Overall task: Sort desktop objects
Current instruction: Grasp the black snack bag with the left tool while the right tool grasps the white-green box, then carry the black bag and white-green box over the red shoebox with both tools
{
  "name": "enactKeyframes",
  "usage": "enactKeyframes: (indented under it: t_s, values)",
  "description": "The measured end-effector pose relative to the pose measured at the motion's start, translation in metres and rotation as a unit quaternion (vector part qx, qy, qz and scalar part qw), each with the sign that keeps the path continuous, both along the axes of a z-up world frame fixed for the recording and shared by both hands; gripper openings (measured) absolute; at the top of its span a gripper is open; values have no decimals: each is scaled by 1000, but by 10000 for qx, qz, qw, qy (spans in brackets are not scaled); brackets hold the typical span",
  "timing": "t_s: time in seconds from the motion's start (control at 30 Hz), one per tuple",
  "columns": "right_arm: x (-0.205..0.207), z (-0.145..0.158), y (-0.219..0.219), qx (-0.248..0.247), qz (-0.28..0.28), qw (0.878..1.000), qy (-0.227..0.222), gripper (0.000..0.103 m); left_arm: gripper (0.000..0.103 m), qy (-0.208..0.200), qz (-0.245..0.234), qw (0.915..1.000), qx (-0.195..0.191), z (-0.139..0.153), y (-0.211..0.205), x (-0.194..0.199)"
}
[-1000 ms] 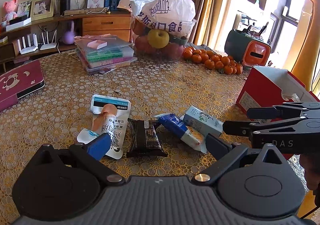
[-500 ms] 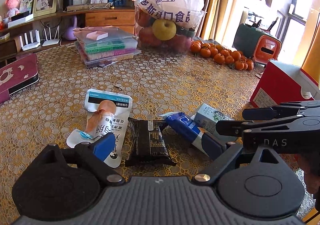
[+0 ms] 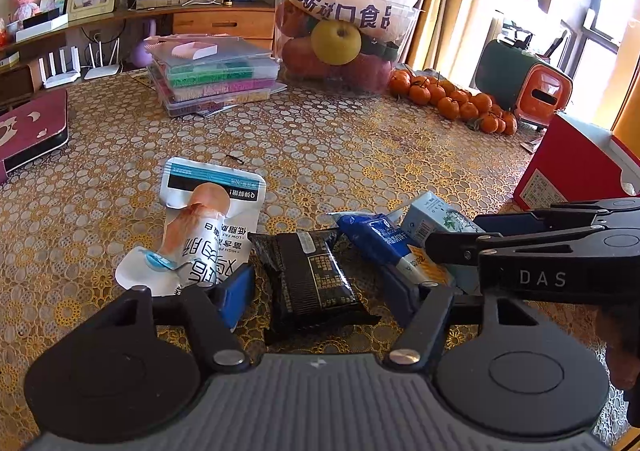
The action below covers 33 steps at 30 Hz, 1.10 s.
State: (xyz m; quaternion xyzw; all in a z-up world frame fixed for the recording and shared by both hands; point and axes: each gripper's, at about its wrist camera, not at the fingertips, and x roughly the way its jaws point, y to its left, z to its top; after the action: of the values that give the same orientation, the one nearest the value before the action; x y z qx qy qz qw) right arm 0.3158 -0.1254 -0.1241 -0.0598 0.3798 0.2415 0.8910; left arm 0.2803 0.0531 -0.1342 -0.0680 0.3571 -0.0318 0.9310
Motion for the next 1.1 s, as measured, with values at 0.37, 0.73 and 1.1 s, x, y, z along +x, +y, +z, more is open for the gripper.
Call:
enactKeyframes:
  t_s: [0.37,0.73,1.1]
  values:
    - [-1,0,5,113,41,9999,33,32,47,-56,84,9999,74,0,-1,2]
    - [-10,7,-4,47,-130,9999,36,28,34,1,23,10000,63,6,-6,-1]
    - [-37,30,-21,168,-187,9996,-96,28,34,-92,-128,9999,41,33,-21,-19]
